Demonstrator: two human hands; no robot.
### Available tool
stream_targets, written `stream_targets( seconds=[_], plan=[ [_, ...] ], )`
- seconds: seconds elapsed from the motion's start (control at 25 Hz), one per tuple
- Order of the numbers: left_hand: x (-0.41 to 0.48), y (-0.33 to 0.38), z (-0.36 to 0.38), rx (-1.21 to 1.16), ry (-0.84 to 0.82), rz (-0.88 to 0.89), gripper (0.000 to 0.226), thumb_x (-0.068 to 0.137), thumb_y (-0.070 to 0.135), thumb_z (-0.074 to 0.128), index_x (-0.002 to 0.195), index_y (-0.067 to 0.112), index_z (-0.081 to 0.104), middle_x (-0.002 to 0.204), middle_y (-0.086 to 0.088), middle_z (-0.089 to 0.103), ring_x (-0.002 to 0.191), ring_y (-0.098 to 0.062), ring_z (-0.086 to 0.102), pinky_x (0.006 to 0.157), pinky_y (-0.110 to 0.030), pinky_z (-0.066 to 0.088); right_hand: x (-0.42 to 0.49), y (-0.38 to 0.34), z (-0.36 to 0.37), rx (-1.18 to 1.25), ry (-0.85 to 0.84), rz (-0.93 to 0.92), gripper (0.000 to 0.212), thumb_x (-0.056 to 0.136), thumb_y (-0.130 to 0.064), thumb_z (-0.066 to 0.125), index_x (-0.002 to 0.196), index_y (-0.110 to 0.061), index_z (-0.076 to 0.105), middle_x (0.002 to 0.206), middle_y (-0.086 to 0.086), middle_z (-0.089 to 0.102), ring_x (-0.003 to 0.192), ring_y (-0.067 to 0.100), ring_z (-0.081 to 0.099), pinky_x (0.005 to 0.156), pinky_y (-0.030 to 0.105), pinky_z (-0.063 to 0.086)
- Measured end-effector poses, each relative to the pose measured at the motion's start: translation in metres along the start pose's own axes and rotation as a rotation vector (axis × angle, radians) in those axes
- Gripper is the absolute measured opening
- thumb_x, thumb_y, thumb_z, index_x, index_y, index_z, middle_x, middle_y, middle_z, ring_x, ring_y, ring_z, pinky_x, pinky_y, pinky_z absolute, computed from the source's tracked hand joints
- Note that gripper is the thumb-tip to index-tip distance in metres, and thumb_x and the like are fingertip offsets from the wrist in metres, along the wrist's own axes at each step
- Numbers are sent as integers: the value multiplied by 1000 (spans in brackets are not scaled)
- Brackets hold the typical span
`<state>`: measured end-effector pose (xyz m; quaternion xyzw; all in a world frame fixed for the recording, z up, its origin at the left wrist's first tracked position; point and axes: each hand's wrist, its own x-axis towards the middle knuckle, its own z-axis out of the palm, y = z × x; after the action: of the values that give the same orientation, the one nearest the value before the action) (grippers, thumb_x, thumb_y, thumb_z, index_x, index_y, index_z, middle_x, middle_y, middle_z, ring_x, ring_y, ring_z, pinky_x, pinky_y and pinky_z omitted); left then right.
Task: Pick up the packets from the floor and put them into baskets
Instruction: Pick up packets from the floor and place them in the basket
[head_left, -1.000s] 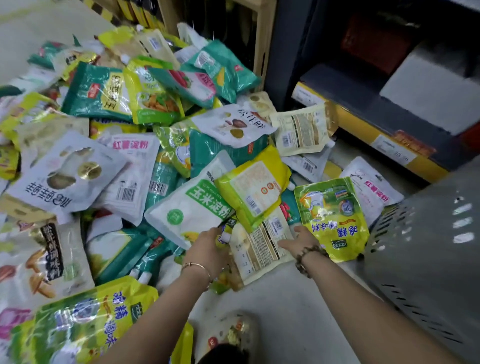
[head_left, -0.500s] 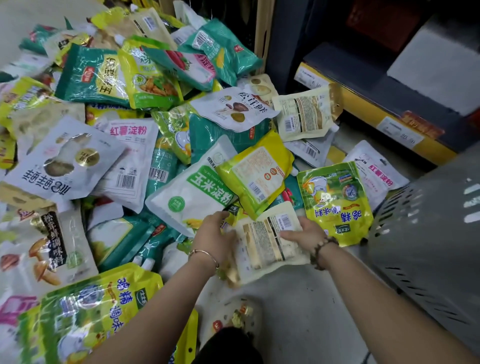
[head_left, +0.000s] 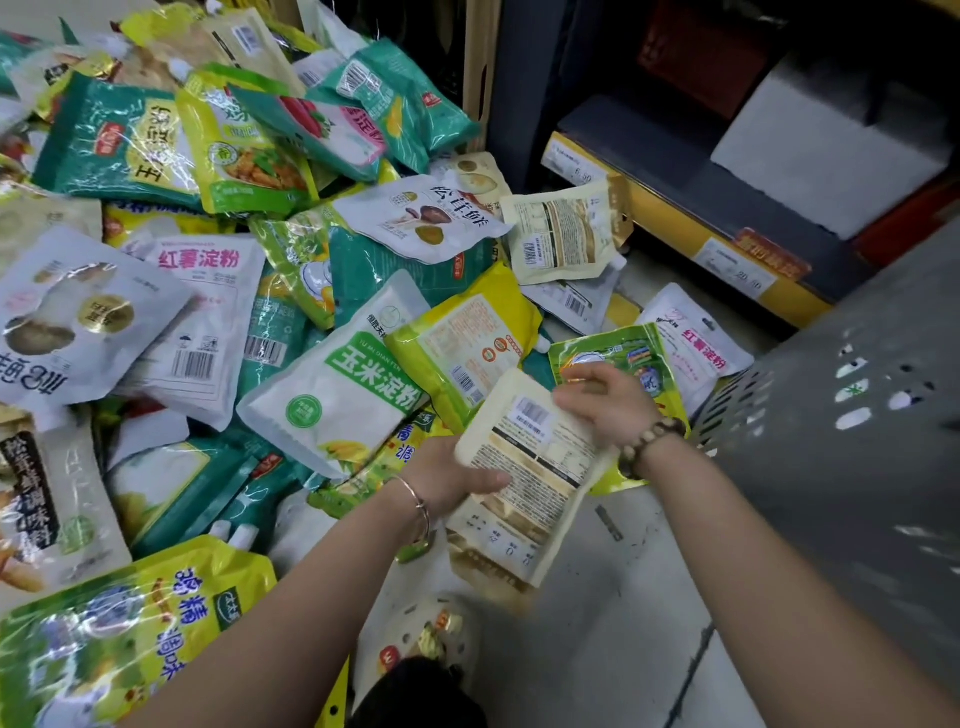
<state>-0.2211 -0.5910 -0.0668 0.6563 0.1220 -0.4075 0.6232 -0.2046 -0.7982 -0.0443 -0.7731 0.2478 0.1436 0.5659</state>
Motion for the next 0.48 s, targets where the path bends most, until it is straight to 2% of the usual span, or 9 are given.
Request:
stream_targets(
  seconds=[0.08,0.16,0.24,0.32,0.4,0.48],
  plan=[
    [2,-2,-3,-80,81,-31,28,67,1,78,93,2,67,97,-21,70,91,-35,67,85,-51,53,17,14,-5,7,323,60,36,80,-16,70,113,-15,56,113,6,61,92,18,60,75,25,45],
    [3,-2,-3,-198,134,-48,27,72,-1,73,98,-2,66,91,-20,71,77,-33,69,72,-46,58,37,26,-19,-188,509,154,51,80,-20,69,125,-15,47,129,10,51,111,28,53,86,33,43],
    [5,0,0,-326,165,-55,26,76,-1,71,101,-4,65,91,-20,70,73,-30,68,68,-43,58,55,38,-32,-433,528,259,66,78,-27,71,133,-15,37,135,14,41,121,34,44,94,40,41],
    [8,4,3,-412,193,-64,25,77,-1,69,101,-2,65,94,-21,69,75,-31,67,69,-44,58,66,49,-40,-561,457,400,86,73,-36,75,140,-15,26,138,17,36,126,36,38,99,45,39],
    [10,6,3,-446,235,-40,21,77,-3,68,98,0,65,88,-18,70,69,-30,68,59,-41,59,72,55,-42,-547,443,499,96,66,-39,80,139,-13,23,137,19,38,125,38,40,97,46,41],
    [12,7,4,-442,300,10,15,78,-6,67,90,2,65,73,-10,72,57,-23,69,46,-31,55,73,59,-41,-508,469,525,91,62,-38,83,132,-9,33,132,20,46,118,37,48,88,42,45]
  ],
)
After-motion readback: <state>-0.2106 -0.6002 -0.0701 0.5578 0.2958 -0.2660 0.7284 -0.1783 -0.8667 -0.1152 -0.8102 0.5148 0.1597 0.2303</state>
